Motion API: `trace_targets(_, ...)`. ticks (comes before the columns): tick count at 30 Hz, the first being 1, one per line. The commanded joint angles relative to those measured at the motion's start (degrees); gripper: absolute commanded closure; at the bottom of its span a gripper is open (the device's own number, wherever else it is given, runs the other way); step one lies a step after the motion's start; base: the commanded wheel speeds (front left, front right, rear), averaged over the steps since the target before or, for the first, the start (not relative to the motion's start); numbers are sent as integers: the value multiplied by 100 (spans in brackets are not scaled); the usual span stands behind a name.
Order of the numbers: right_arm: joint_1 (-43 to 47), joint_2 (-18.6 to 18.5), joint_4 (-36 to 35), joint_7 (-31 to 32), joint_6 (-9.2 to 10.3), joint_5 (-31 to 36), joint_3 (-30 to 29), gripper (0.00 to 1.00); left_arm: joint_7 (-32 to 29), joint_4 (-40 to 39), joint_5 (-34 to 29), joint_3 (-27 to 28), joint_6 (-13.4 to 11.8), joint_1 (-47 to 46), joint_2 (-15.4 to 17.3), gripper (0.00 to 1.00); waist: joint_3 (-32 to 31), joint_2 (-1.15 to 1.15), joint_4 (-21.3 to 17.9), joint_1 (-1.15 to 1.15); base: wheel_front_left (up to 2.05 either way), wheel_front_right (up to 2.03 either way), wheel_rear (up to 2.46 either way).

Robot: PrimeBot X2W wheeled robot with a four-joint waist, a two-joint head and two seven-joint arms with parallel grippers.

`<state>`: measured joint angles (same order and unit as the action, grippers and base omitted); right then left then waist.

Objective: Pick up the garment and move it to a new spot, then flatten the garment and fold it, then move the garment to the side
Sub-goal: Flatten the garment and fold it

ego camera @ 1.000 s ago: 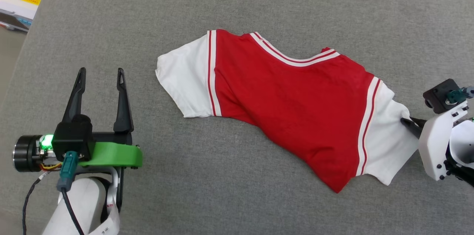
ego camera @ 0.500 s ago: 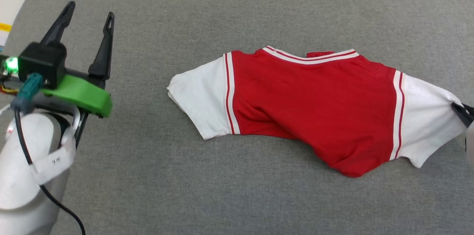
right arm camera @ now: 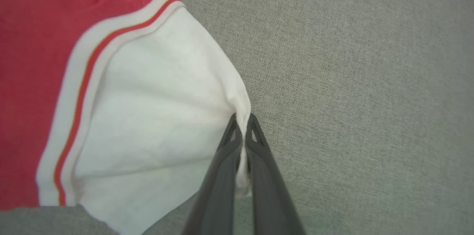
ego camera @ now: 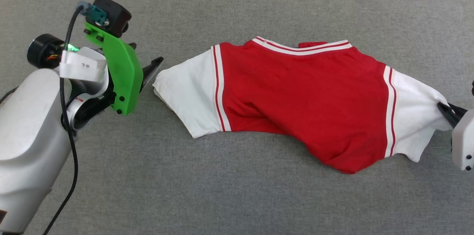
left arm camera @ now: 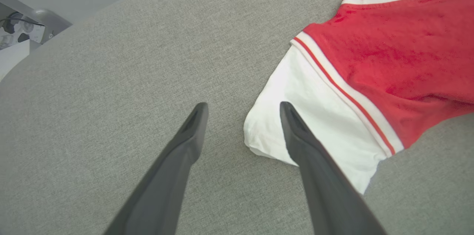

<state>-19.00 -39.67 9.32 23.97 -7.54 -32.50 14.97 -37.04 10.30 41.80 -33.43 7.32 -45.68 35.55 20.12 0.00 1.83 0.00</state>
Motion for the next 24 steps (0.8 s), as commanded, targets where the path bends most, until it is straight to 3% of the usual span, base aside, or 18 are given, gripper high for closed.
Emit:
trace_targets(1, -93, 31, -28, 9, 5, 60, 19, 100, -115, 40, 113, -146, 15, -175, 80, 0, 114, 0, -69, 0, 0, 0, 0)
trace_targets(6, -304, 98, -70, 37, 5, 95, 143, 100, -478, 369, 422, -958, 15, -503, 183, 0, 332, 0, -176, 0, 0, 0, 0)
trace_targets(18, -734, 222, 15, -28, 5, 131, 552, 100, -460, 1411, 933, -2553, 16, -804, 306, 0, 646, 0, -412, 0, 0, 0, 0)
trace_targets(19, -739, 216, 33, -42, 5, 123, 570, 100, -439, 1423, 1010, -2683, 16, -830, 329, 100, 639, 0, -407, 0, 0, 0, 0)
trace_targets(24, -760, 160, 99, -189, 5, 112, 595, 100, -12, 1434, 1215, -3012, 16, -967, 376, 100, 448, 0, -318, 0, 0, 0, 0)
